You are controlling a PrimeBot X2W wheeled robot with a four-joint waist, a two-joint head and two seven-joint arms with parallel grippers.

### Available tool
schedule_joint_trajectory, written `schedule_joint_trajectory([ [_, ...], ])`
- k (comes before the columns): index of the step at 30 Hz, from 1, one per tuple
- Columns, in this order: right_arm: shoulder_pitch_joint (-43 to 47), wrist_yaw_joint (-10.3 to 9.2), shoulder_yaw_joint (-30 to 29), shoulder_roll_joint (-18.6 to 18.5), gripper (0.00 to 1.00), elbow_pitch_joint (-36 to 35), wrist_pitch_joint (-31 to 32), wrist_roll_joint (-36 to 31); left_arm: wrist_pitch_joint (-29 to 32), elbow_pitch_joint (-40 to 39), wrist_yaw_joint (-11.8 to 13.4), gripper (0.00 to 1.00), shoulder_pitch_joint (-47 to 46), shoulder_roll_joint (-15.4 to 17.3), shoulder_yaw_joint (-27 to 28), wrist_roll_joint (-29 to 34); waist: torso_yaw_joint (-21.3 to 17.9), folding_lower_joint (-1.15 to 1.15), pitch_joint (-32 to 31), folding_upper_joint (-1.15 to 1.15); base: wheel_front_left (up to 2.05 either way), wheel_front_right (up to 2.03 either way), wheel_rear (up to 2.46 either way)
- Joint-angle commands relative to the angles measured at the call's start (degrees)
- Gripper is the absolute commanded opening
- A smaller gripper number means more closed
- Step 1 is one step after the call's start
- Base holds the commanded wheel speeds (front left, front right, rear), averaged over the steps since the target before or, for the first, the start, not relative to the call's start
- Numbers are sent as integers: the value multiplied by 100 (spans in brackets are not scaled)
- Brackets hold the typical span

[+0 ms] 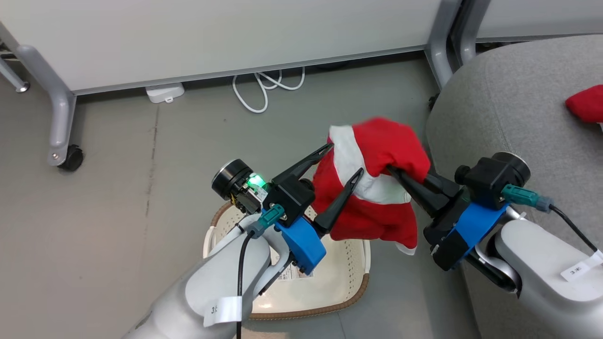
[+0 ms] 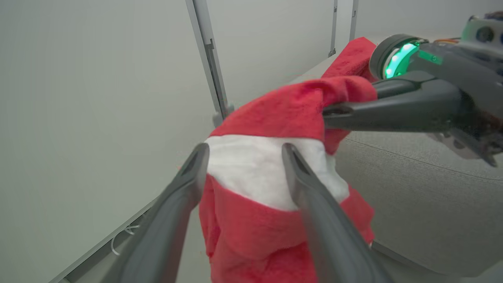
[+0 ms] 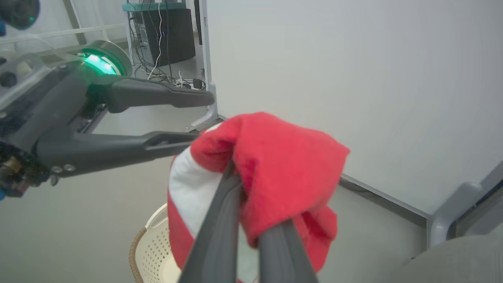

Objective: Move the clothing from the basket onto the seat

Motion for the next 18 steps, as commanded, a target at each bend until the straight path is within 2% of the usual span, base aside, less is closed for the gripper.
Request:
schedule_joint_trajectory([
  [1,97,1,-117,41,0,-20,-5,-62,-27,-25,13,100,-91,46,-9,13,-122,0,63,0,0,0,0],
  [18,1065,1,-2101,473,0,-311,-5,-768,-18,-260,-2,100,-54,300,-201,61,-1097,0,348,0,0,0,0],
])
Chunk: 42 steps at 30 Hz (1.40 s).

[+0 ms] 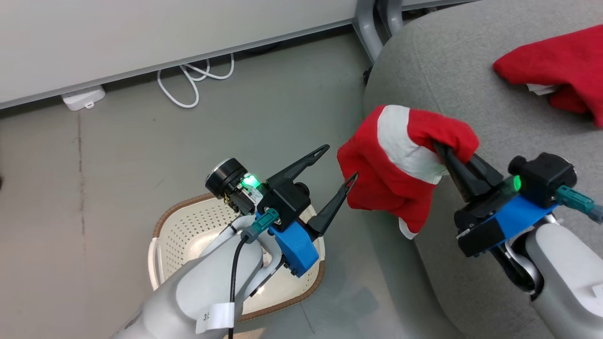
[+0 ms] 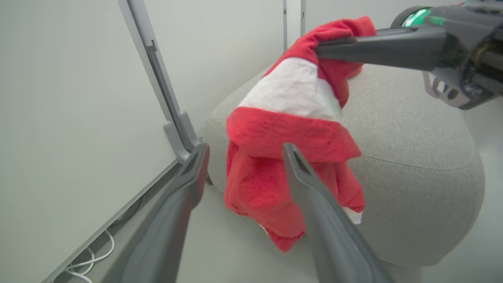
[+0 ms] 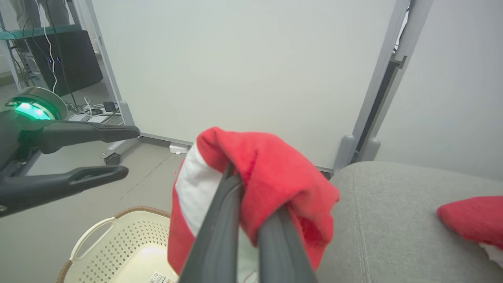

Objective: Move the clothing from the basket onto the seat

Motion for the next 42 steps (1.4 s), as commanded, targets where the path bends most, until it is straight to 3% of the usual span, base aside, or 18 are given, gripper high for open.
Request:
schedule_joint_trajectory([
  [1,154,1,-163,66,0,-75,-5,-74,-18,-44,-6,100,-21,16,-38,37,-134,0,49,0,0,0,0],
  [11,889,1,-1241,392,0,-411,-5,-411,24,-192,-21,100,10,18,-254,68,-606,0,140,0,0,0,0],
  [21,1283,1,-1793,700,0,-597,-5,-603,83,-254,-51,100,14,23,-443,79,-936,0,277,0,0,0,0],
  [32,1412,1,-1995,862,0,-672,-5,-725,83,-267,-40,100,-61,24,-517,12,-1034,0,300,0,0,0,0],
  [42,557,1,-2050,625,0,-850,-5,-894,81,-363,66,100,-248,120,-439,30,-1002,0,558,0,0,0,0],
])
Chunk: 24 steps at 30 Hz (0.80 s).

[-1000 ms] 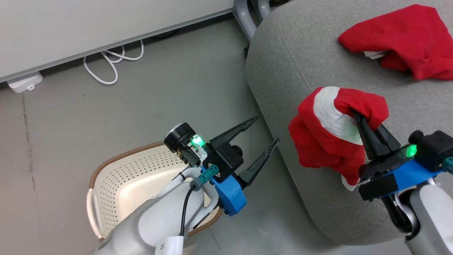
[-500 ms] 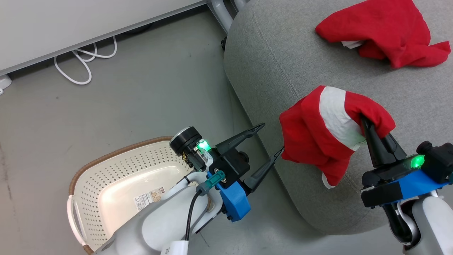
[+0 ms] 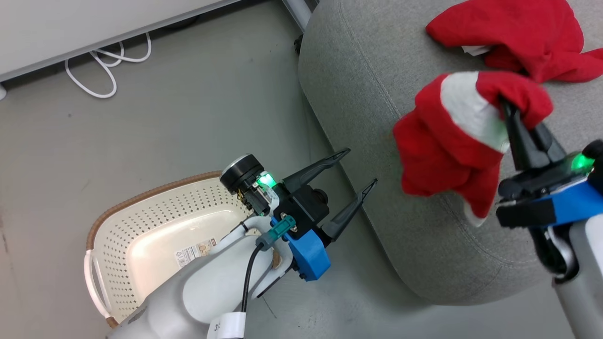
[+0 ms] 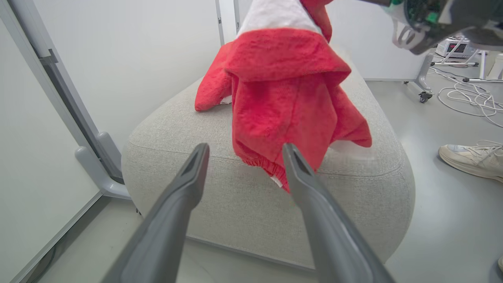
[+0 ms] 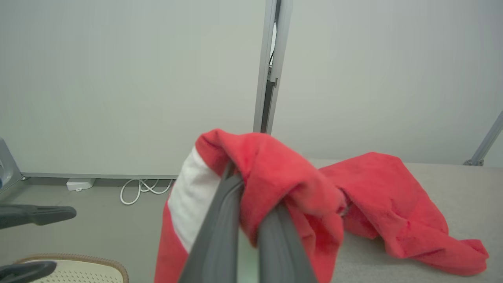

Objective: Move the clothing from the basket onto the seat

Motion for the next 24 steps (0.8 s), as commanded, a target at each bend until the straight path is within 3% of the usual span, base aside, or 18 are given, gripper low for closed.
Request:
schedule_joint_trajectory([
  [1,-345,1,-68,-82,0,-72,-5,-52,16,-50,44,100,-118,81,56,9,-3,0,130,0,0,0,0],
  [8,-1597,1,-563,-450,0,-302,-5,-349,130,-246,78,100,-432,212,51,137,128,0,752,0,0,0,0],
  [14,-2759,1,-1613,-880,0,-225,-4,-456,270,-445,76,100,-800,320,59,276,297,0,1450,0,0,0,0],
  [24,-3580,1,-2783,-1981,0,654,-4,-405,332,-698,91,100,-1325,377,75,455,647,0,2374,0,0,0,0],
])
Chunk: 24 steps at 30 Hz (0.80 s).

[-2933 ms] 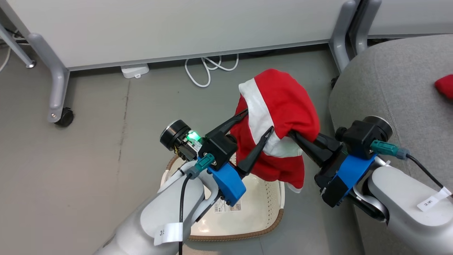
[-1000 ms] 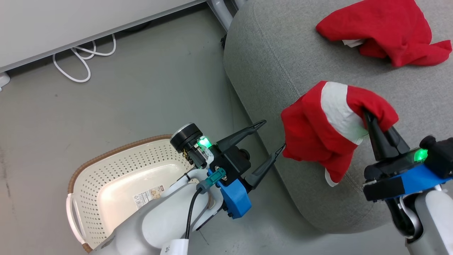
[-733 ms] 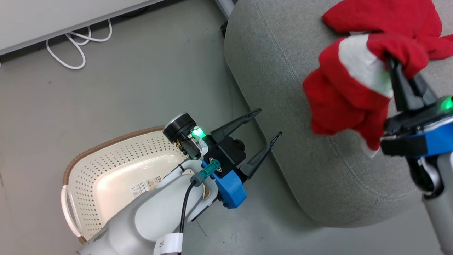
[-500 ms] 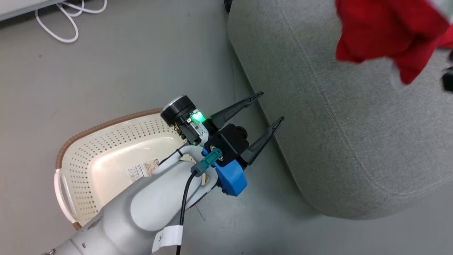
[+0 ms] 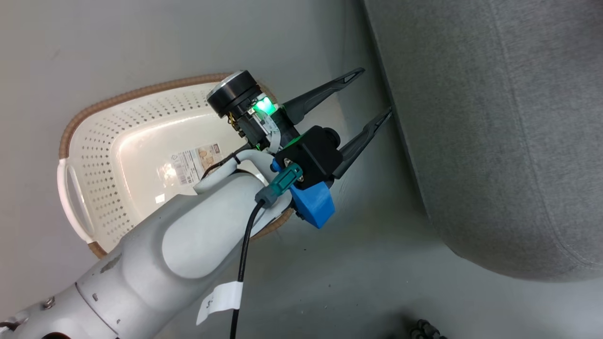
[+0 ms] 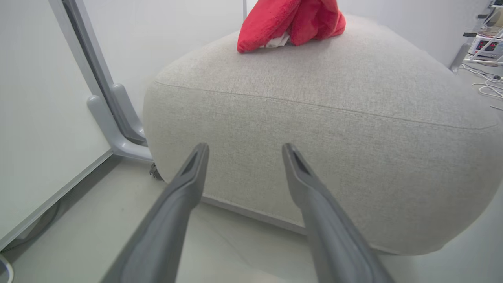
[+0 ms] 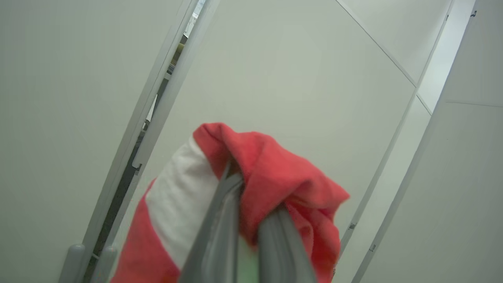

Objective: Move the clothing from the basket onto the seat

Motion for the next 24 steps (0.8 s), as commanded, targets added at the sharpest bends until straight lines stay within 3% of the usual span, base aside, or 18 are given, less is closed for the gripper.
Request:
schedule_joint_trajectory([
  [1,-43,1,-162,-98,0,214,-3,26,-27,-44,22,100,-140,30,29,56,204,-1,342,0,0,0,0],
  [5,221,1,-374,-69,0,631,-3,-28,-50,-76,42,100,-213,70,24,76,245,-1,514,0,0,0,0],
  [14,802,1,-653,585,0,1227,-3,-173,-59,-79,85,100,-229,115,3,34,204,-1,604,0,0,0,0],
  [24,984,1,-381,915,0,1708,-3,-188,10,-129,104,100,-268,184,-23,12,118,-1,634,0,0,0,0],
])
